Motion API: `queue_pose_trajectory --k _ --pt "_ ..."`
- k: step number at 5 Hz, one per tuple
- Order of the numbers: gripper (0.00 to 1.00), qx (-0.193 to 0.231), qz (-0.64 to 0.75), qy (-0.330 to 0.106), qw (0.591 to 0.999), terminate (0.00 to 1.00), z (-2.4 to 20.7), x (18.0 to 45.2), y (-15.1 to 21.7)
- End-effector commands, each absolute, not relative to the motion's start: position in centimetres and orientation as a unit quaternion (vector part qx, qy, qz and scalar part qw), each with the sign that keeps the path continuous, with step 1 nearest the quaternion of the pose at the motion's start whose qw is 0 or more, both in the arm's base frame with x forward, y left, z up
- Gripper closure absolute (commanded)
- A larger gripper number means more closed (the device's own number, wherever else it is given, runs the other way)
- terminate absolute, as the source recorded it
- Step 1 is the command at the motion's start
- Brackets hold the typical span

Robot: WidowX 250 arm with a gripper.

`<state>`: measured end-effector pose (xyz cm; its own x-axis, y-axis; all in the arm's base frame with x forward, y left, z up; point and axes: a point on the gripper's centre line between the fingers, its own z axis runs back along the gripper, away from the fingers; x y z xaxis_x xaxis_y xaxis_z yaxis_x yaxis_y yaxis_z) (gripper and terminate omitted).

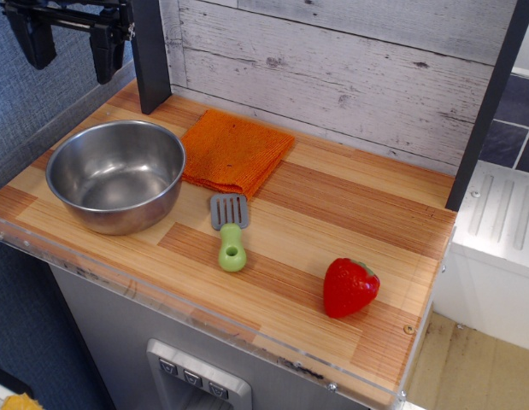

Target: Slide the napkin to the left edge of table

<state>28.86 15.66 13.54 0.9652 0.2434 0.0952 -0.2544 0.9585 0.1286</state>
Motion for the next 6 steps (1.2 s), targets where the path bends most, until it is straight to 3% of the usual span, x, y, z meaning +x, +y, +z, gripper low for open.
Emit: queue_pose_trajectory --k 1,6 --pt "0.0 0.07 0.126 -0.039 0.989 0.0 13.5 28.9 15.7" --pt "0.0 0.05 0.093 -0.074 0.992 0.0 8.0 36.3 10.7"
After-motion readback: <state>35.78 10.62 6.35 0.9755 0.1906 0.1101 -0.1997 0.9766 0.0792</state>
